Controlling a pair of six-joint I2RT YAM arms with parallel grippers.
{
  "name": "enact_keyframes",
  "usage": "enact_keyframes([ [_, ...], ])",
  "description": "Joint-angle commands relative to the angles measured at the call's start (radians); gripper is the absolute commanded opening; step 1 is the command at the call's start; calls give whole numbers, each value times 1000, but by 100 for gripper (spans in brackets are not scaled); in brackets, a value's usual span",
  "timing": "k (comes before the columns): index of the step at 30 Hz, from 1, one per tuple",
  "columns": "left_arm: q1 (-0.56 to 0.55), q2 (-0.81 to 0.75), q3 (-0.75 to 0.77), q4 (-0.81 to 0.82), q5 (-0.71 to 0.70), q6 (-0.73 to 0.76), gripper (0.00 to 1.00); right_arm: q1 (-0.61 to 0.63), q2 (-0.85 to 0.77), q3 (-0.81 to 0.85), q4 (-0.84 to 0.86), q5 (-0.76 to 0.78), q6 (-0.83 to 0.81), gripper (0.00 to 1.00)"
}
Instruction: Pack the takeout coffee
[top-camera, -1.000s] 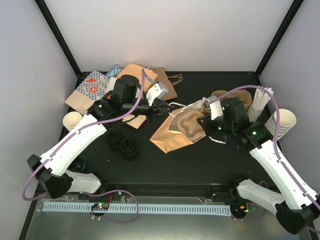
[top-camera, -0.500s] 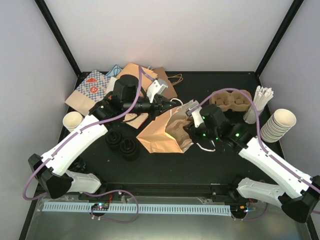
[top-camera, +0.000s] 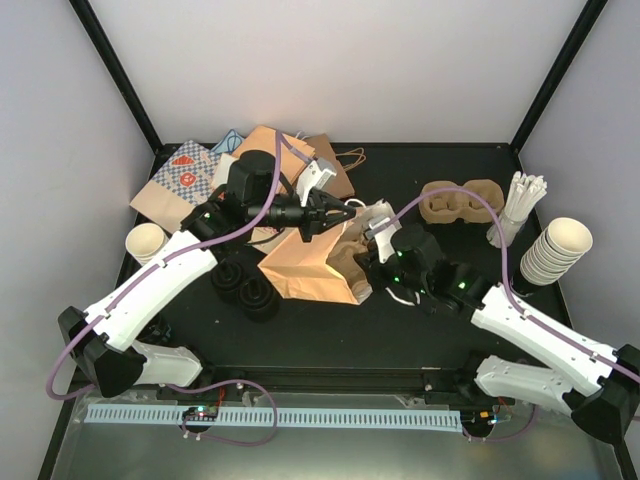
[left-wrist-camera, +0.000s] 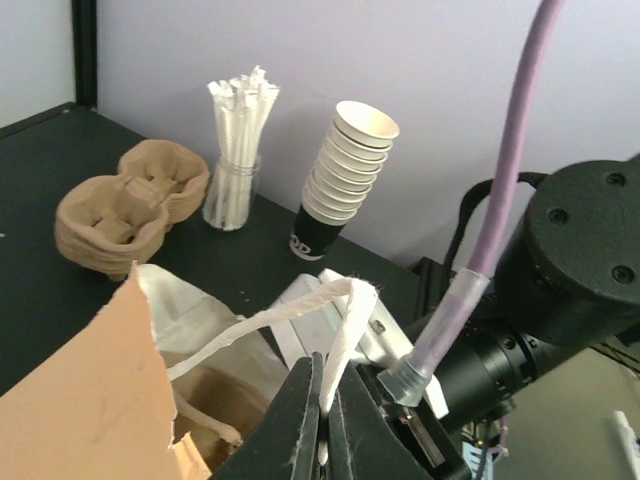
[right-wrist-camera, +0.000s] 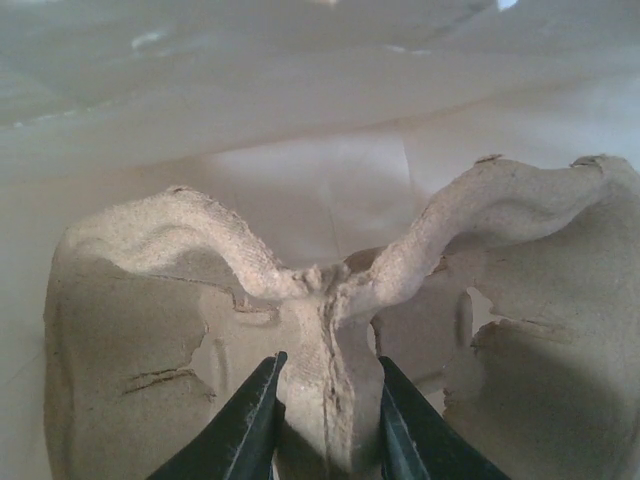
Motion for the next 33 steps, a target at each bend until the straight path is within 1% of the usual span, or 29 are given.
enact_keyframes([
  [1, -4, -2, 5, 85, 155, -28, 2, 8, -18, -8, 102, 3, -3, 24],
  [4, -4, 1, 3, 118, 193, -57, 2, 7, -36, -30, 107, 8, -22, 25],
  [7, -11, 9, 6, 159, 231, -91, 2, 8, -57, -56, 132, -25, -21, 26],
  [13, -56, 38, 36, 182, 242, -112, 2, 11, -73, -96, 179, -70, -6, 27],
  [18, -100, 62, 65, 192, 243, -124, 1, 16, -102, -126, 213, -59, -10, 27],
  [22, -109, 56, 72, 270, 289, -186, 1, 16, -103, -144, 201, -36, -7, 27],
  [24, -107, 42, 75, 290, 306, -196, 2, 16, -106, -158, 187, -1, 5, 26],
  [27, -105, 10, 76, 276, 299, -168, 2, 16, -127, -179, 164, 52, 21, 26],
  [29, -105, -2, 76, 236, 265, -132, 2, 16, -144, -192, 155, 82, 29, 27],
  [31, -105, -3, 73, 196, 238, -99, 1, 17, -157, -209, 155, 91, 37, 27],
  [33, -106, 11, 70, 172, 240, -85, 2, 17, -161, -219, 164, 80, 46, 27],
])
